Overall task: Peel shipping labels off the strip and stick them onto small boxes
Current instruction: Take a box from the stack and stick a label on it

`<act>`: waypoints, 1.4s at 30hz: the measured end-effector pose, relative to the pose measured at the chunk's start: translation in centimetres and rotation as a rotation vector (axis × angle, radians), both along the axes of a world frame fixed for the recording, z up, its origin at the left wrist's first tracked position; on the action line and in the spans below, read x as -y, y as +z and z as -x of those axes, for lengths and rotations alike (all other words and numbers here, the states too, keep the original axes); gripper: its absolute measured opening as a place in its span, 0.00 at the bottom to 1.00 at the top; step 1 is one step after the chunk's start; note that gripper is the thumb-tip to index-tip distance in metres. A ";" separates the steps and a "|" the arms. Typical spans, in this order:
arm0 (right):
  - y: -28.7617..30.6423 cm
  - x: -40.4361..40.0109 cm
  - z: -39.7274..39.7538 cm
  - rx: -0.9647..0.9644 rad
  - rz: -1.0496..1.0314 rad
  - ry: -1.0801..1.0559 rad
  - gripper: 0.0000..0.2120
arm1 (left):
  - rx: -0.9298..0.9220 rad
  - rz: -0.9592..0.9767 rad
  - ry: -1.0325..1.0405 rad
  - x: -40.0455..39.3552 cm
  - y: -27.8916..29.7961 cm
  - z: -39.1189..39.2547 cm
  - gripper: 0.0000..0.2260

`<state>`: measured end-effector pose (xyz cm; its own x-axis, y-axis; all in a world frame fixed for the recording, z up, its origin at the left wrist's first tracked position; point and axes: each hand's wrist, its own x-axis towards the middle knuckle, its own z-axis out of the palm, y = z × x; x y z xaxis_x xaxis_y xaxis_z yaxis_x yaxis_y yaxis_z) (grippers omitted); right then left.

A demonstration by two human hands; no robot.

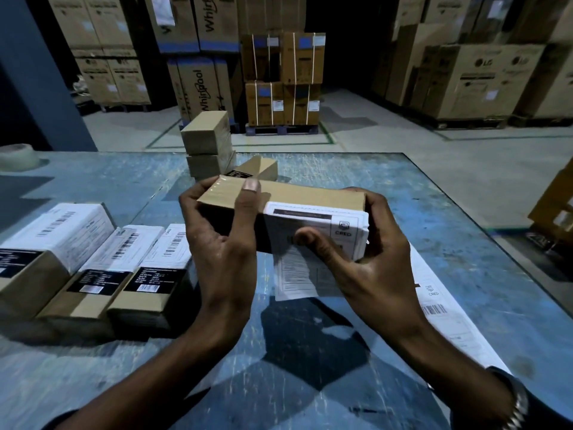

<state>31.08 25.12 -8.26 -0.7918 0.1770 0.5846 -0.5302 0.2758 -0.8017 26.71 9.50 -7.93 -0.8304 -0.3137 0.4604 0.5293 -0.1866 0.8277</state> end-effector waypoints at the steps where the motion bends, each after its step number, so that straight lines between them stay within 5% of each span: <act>1: 0.0 -0.1 0.1 0.015 0.010 0.004 0.29 | 0.018 0.036 -0.040 0.0 0.2 -0.3 0.23; 6: 0.2 -0.4 0.4 0.051 0.005 0.022 0.29 | 0.073 0.170 -0.057 -0.2 -0.1 -0.2 0.32; 13: -0.5 0.4 0.1 0.153 0.046 0.088 0.26 | 0.058 0.079 0.053 -0.4 -0.6 0.2 0.24; 18: -0.2 -0.2 0.1 0.128 0.048 0.067 0.14 | 0.036 0.076 0.063 -0.5 -0.6 -0.2 0.21; 24: 0.3 -1.0 0.5 0.104 0.119 0.017 0.17 | 0.055 0.107 -0.002 -0.3 -0.6 0.0 0.26; 35: 1.6 -2.0 1.2 0.239 0.159 -0.015 0.26 | 0.108 0.109 -0.032 0.2 -0.9 0.5 0.23; 39: 1.8 -2.4 1.0 0.337 0.196 0.107 0.36 | 0.122 0.107 -0.036 0.2 -0.9 0.9 0.24; 42: 2.2 -2.2 0.8 0.327 0.150 0.193 0.31 | 0.175 0.090 -0.036 0.7 -0.9 1.2 0.26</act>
<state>30.28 27.32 -6.10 -0.9588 0.0708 0.2751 -0.2709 0.0631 -0.9605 25.51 8.83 -8.78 -0.9101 -0.2469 0.3328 0.3703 -0.1241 0.9206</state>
